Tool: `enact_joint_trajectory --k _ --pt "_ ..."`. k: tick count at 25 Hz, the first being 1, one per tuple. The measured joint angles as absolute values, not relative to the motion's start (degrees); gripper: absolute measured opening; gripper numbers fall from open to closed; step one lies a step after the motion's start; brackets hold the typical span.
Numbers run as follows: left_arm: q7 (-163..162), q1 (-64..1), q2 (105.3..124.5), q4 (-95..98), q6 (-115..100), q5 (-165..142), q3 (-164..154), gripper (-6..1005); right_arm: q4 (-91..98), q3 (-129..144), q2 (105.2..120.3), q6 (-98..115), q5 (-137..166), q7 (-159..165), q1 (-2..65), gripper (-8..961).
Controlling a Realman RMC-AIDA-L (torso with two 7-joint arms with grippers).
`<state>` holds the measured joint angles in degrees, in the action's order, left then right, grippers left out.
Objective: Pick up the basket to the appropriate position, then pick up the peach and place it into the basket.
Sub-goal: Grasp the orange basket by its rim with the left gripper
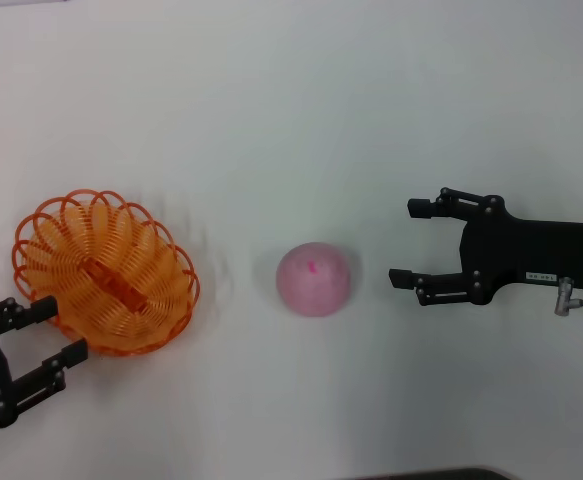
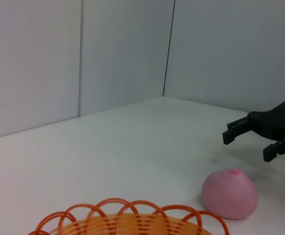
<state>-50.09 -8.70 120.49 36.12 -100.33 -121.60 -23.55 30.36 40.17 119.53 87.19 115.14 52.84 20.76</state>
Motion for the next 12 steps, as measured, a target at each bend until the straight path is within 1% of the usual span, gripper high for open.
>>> enact_joint_trajectory --k 12 --pt "-50.33 -8.77 120.62 36.12 -100.19 -121.28 -23.54 580 30.32 40.17 119.53 86.96 115.14 53.2 21.07 940"
